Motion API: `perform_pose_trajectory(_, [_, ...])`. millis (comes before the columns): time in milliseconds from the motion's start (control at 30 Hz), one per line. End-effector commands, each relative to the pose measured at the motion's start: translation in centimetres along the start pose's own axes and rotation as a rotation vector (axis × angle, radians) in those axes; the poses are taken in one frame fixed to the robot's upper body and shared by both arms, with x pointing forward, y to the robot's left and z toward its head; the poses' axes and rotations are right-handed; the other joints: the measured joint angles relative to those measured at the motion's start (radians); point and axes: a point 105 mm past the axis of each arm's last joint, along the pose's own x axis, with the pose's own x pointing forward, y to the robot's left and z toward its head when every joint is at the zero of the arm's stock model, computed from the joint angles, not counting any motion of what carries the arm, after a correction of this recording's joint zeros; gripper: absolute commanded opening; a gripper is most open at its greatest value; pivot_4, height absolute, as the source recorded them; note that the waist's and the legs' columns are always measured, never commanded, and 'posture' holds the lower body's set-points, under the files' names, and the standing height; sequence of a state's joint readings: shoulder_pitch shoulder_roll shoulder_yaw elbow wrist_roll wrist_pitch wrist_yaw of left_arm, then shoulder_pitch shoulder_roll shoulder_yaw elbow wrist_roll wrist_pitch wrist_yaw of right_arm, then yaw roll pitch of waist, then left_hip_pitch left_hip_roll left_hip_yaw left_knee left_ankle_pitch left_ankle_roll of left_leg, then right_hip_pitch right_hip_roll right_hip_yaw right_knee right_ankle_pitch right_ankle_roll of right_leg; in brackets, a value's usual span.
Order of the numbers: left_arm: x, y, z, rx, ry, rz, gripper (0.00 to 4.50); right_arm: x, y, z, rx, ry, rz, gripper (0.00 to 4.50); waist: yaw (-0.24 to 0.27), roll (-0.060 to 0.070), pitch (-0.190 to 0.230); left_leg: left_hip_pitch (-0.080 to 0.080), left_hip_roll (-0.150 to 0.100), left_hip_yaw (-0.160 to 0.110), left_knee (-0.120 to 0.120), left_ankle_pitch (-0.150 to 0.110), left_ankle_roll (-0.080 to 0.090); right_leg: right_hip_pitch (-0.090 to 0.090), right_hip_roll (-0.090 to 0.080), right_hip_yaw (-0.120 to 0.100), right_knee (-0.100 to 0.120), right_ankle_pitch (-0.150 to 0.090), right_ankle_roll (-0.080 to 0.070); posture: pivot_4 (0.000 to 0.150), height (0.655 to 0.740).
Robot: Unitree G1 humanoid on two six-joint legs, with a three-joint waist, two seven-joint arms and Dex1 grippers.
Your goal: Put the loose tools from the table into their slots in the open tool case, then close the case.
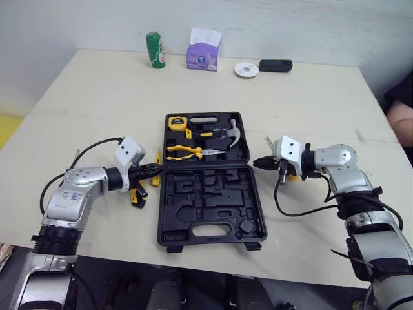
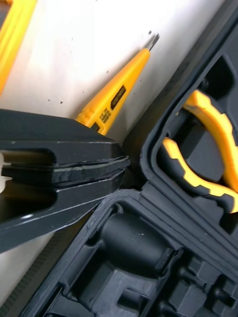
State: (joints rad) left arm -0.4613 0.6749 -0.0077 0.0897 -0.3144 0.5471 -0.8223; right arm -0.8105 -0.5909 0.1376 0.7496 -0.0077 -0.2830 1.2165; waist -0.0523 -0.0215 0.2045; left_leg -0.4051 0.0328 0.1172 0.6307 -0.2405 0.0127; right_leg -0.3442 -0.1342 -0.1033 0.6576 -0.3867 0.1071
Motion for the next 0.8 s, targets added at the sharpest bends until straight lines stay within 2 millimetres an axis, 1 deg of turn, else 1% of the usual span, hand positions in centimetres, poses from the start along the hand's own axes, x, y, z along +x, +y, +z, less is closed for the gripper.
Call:
perform_pose_trajectory(33, [0.4, -0.2, 0.6, 0.032, -0.017, -0.018, 0.05, 0.1, -0.3, 0.7, -0.024, -0.020, -0.013, 0.00, 0.001, 0.000, 0.000, 0.000, 0.000, 0.000, 0.000, 0.000, 0.000, 0.000, 0.000, 0.000, 0.000, 0.000, 0.000, 0.150, 0.7400])
perform_pose_trajectory(167, [0.9, 0.0, 0.3, 0.031, -0.010, -0.008, 0.05, 0.3, -0.3, 0.8, -0.024, -0.018, -0.010, 0.00, 0.004, 0.000, 0.000, 0.000, 0.000, 0.000, 0.000, 0.000, 0.000, 0.000, 0.000, 0.000, 0.000, 0.000, 0.000, 0.150, 0.7400])
perform_pose_trajectory(367, [1.7, 0.0, 1.0, 0.049, -0.032, -0.016, 0.05, 0.6, 0.1, 0.8, -0.015, -0.022, 0.011, 0.00, 0.009, 0.000, 0.000, 0.000, 0.000, 0.000, 0.001, 0.000, 0.000, 0.000, 0.000, 0.000, 0.001, 0.000, 0.000, 0.150, 0.7400])
perform_pose_trajectory(500, [2.2, -0.1, 1.0, 0.100, 0.000, -0.028, 0.05, 0.6, 0.2, 0.8, -0.026, -0.019, 0.018, 0.00, 0.016, 0.000, 0.000, 0.000, 0.000, 0.000, 0.001, 0.000, 0.000, 0.000, 0.000, 0.000, 0.001, 0.000, 0.000, 0.150, 0.7400])
perform_pose_trajectory(667, [3.2, -1.7, 2.8, 0.169, -0.017, -0.111, 0.05, 0.3, 0.4, 1.3, -0.029, -0.025, 0.043, 0.00, 0.023, 0.000, 0.000, 0.000, 0.000, 0.000, 0.001, 0.000, 0.000, 0.000, 0.000, 0.000, 0.001, 0.000, 0.000, 0.150, 0.7400])
perform_pose_trajectory(800, [3.8, -2.6, 3.1, 0.204, -0.003, -0.162, 0.05, -0.4, 0.8, 1.2, -0.027, -0.013, 0.057, 0.00, 0.029, 0.000, 0.000, -0.001, 0.000, 0.000, 0.001, 0.000, 0.000, 0.000, 0.000, -0.001, 0.000, 0.000, 0.000, 0.150, 0.7400])
